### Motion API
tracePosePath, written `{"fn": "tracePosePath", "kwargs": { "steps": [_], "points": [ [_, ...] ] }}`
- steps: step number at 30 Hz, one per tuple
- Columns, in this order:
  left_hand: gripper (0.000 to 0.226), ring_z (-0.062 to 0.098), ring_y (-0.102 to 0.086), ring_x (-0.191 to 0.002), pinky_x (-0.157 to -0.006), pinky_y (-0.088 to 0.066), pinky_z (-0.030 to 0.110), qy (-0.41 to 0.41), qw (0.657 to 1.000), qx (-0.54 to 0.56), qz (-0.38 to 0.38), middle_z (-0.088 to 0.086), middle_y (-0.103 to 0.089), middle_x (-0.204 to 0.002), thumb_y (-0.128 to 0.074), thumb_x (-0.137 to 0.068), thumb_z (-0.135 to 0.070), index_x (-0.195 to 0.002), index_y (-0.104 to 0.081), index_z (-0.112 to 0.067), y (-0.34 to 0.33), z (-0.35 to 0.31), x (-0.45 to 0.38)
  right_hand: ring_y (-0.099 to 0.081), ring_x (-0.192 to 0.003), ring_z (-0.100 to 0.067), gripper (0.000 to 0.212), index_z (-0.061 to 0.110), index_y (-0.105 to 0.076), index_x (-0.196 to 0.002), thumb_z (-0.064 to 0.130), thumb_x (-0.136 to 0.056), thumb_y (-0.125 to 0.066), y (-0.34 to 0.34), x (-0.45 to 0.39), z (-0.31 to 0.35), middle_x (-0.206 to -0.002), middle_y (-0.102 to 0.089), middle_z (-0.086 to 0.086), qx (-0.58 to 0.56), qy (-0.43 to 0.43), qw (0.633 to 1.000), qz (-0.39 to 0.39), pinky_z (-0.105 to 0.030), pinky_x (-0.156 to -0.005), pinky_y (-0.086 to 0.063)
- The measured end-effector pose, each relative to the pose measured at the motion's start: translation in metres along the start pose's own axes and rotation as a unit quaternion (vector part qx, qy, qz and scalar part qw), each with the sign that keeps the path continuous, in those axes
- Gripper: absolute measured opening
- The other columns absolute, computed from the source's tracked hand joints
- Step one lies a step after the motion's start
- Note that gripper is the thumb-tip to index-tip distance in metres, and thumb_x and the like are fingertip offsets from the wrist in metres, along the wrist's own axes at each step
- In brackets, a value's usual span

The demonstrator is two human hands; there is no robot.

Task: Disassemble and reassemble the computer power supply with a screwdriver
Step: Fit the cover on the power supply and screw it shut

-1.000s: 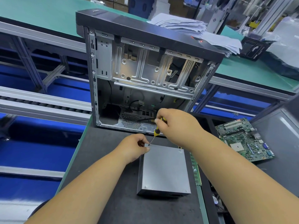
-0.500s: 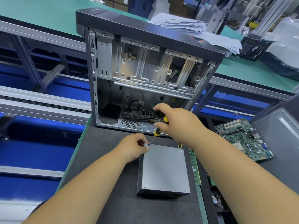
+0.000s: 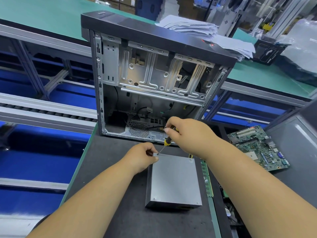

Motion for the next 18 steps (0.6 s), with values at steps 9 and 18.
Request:
{"fn": "tracePosePath", "kwargs": {
  "steps": [9, 18],
  "points": [
    [0.015, 0.006, -0.057, -0.074, -0.061, -0.041, 0.019, -0.003, 1.000, -0.009, -0.004, -0.009, -0.063, -0.083, -0.075, -0.082, -0.026, -0.078, -0.062, -0.033, 0.0004, -0.0027, 0.0011, -0.056, -0.071, -0.018, 0.032, 0.027, -0.054, -0.097, 0.056, -0.098, -0.041, 0.0006, 0.0022, 0.0047, -0.071, -0.057, 0.006, 0.032, -0.015, 0.999, -0.021, -0.029, -0.052, -0.037],
    [0.014, 0.004, -0.055, -0.069, -0.058, -0.040, 0.019, -0.006, 1.000, 0.000, -0.003, -0.010, -0.061, -0.080, -0.074, -0.083, -0.025, -0.079, -0.063, -0.031, 0.0013, -0.0048, 0.0033, -0.055, -0.071, -0.018, 0.030, 0.026, -0.055, -0.101, 0.054, -0.098, -0.045, 0.0049, 0.0026, 0.0078, -0.074, -0.057, 0.006, 0.050, -0.006, 0.998, -0.028, -0.029, -0.054, -0.040]
  ]
}}
Point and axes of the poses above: each hand's wrist, its own x-axis away from the middle knuckle, its own y-axis out of the back of the hand, z = x × y, the point moved 5 cm from there along -x, towards the middle knuckle
